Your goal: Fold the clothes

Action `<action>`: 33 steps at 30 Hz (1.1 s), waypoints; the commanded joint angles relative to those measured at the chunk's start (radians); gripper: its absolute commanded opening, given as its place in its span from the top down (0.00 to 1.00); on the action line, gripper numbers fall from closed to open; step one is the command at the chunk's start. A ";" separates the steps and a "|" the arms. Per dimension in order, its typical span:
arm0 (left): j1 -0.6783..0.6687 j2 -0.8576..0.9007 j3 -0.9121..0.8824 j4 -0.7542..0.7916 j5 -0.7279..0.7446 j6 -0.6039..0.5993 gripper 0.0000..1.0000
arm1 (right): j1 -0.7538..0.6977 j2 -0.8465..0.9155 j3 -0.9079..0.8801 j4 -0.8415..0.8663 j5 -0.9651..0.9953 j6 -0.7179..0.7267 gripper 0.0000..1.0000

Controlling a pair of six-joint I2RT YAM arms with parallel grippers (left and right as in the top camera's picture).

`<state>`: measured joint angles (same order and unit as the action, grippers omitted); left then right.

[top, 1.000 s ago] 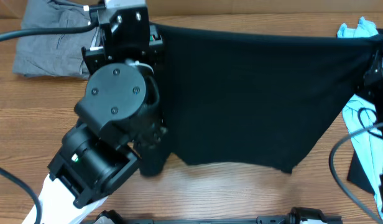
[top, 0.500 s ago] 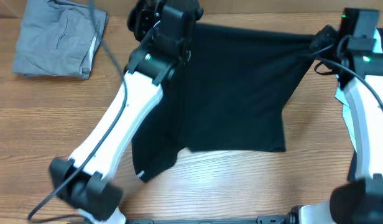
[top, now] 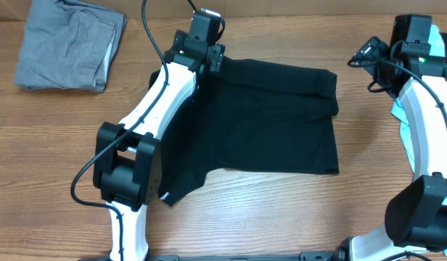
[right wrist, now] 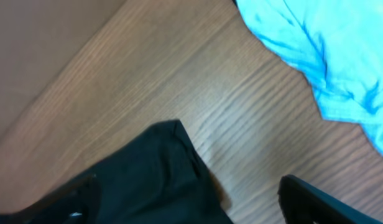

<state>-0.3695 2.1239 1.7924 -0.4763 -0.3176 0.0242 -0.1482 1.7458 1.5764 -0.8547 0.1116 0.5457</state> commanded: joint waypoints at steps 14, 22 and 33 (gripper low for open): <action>0.023 -0.203 0.019 -0.401 0.034 -0.184 0.00 | 0.002 -0.003 0.008 -0.126 -0.163 0.005 0.00; 0.023 -0.433 0.019 -0.550 0.057 -0.272 0.00 | 0.002 -0.003 0.008 -0.140 -0.166 0.005 0.00; 0.026 -0.462 0.015 -0.974 0.150 -0.518 0.00 | 0.002 -0.003 0.008 -0.099 -0.166 0.005 0.00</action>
<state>-0.3515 1.6531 1.8118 -1.4044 -0.2005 -0.3714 -0.1482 1.7458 1.5764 -0.9607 -0.0486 0.5495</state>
